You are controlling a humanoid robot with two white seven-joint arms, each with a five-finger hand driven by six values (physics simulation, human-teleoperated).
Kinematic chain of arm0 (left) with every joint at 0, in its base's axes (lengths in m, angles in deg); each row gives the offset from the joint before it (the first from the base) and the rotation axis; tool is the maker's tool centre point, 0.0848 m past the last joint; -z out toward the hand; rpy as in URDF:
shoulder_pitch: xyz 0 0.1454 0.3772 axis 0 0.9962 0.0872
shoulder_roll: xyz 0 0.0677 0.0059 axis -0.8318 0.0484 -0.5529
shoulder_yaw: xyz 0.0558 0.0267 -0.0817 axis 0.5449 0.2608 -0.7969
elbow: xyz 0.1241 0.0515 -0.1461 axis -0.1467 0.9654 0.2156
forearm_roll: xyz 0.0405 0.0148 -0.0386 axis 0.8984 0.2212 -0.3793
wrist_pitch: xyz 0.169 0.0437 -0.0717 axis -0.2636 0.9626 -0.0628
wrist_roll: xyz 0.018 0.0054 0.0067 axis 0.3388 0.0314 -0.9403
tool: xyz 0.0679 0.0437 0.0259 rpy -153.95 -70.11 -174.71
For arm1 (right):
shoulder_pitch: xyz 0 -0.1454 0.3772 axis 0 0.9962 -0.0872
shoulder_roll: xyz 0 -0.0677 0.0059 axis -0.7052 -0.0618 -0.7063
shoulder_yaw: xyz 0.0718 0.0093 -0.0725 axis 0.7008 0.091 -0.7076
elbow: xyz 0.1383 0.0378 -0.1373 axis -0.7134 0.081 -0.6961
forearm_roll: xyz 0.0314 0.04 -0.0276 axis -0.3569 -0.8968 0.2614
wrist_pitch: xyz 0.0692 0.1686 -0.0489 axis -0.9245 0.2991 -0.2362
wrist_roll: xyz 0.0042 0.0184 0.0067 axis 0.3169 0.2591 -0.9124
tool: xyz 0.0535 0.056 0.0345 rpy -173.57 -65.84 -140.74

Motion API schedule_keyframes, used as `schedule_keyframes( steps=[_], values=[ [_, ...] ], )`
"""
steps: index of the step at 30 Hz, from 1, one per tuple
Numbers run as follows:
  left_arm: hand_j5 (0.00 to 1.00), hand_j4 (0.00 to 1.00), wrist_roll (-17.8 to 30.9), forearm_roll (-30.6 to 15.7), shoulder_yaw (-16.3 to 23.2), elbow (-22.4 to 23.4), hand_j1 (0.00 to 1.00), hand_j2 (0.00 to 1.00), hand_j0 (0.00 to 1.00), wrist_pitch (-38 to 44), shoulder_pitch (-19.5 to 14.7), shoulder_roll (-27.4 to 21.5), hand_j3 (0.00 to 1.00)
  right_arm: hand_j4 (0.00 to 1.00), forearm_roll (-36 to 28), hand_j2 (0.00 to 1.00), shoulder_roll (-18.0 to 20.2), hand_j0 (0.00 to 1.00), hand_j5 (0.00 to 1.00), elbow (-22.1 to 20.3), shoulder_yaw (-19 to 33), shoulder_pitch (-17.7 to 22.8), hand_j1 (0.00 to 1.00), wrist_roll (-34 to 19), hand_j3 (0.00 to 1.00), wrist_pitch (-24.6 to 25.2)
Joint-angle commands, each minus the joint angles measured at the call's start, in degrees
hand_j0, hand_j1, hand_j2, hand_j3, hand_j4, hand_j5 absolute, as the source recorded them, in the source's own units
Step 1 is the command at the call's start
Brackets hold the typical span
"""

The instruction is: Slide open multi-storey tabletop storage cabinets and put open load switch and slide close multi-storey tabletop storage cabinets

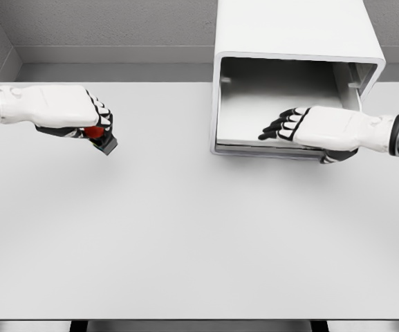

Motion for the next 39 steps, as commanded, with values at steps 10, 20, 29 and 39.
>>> schedule_keyframes(
  steps=[10, 20, 29, 39],
  values=[
    [0.42, 0.42, 0.0, -0.7, 0.1, -0.2, 0.42, 0.42, 0.42, 0.1, -0.2, 0.1, 0.42, 1.00, -4.9, 1.00, -0.3, 1.00, 1.00, -2.7, -0.9, 1.1, 1.00, -0.2, 1.00, -5.1],
    [0.42, 0.42, 0.0, -1.5, 0.1, -0.2, 0.42, 0.42, 0.42, 0.1, -0.4, 0.1, 0.42, 1.00, -5.3, 1.00, 1.3, 1.00, 1.00, -2.6, 1.3, 2.2, 1.00, -0.2, 1.00, -5.1],
    [0.42, 0.42, 0.0, -1.5, 0.1, -0.2, 0.42, 0.42, 0.42, 0.1, -0.4, 0.2, 0.42, 1.00, -5.6, 1.00, 2.3, 1.00, 1.00, -2.6, 5.2, 5.0, 1.00, -0.2, 1.00, -5.1],
    [0.42, 0.42, 0.0, -1.6, 0.2, -0.3, 0.42, 0.42, 0.42, 0.1, -0.5, 0.2, 0.42, 1.00, -6.5, 1.00, 4.2, 1.00, 1.00, -3.3, 7.0, 6.7, 1.00, -0.2, 1.00, -5.1]
  ],
)
